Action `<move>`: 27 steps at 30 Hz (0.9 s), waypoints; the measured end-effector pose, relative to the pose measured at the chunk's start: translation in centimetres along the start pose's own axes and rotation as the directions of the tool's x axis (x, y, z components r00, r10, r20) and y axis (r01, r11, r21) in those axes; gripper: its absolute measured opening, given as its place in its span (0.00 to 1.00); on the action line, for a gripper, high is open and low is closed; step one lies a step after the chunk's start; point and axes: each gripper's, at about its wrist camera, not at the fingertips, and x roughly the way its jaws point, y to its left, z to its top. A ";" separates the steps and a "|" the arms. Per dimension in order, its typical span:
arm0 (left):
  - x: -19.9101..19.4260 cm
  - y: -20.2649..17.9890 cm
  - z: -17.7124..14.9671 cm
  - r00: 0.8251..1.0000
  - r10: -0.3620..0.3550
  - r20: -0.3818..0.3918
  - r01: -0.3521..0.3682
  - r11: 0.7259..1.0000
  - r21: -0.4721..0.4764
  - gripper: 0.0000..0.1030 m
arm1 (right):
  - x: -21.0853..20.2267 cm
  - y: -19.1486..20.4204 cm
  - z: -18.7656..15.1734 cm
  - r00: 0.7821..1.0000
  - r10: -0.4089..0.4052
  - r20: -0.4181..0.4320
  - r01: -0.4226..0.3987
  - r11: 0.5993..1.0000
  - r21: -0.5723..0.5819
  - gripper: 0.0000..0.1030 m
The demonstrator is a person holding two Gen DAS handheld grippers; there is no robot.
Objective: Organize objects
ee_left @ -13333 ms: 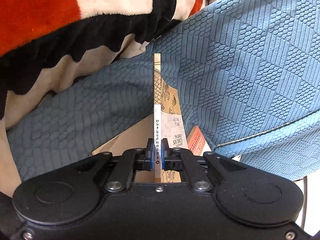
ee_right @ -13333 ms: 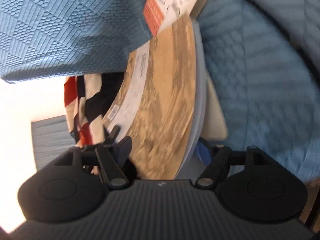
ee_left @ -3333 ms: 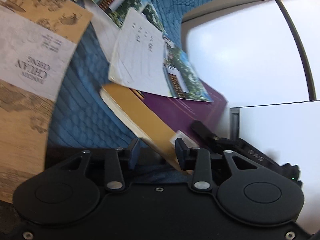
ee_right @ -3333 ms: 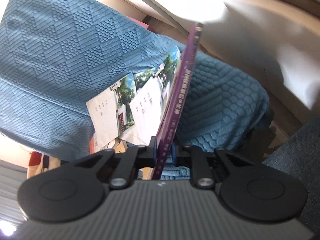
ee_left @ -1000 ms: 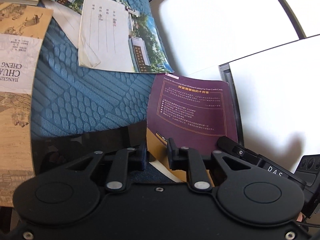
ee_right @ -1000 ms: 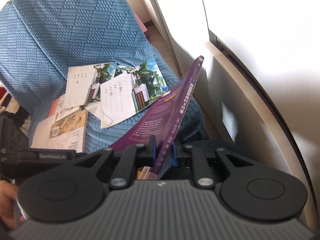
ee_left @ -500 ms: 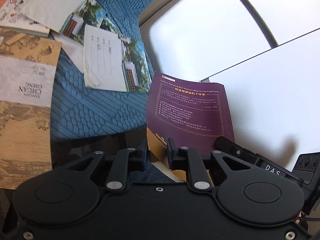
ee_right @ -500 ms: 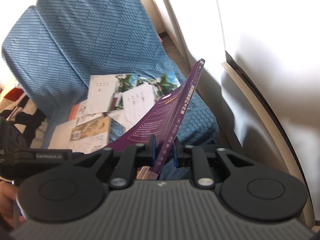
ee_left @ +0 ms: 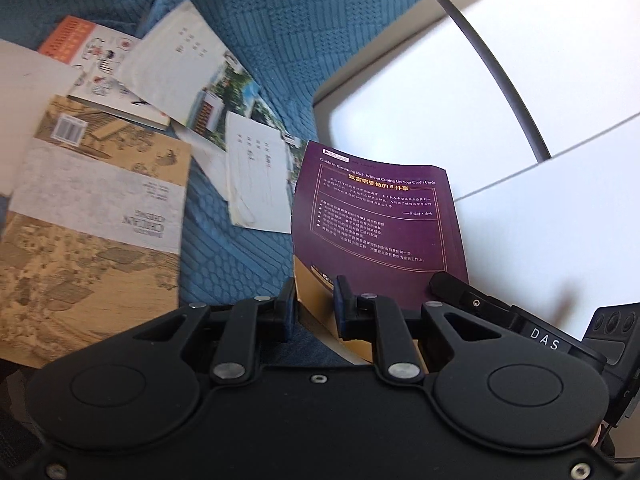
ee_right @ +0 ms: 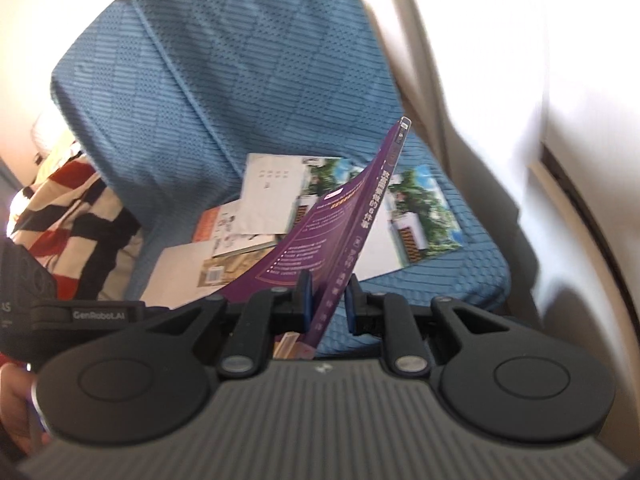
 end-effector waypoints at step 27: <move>-13.8 8.0 3.1 0.965 0.155 0.209 -0.130 0.983 -0.128 0.16 | 6.4 13.0 1.7 0.966 0.242 -0.094 -0.252 0.961 -0.113 0.19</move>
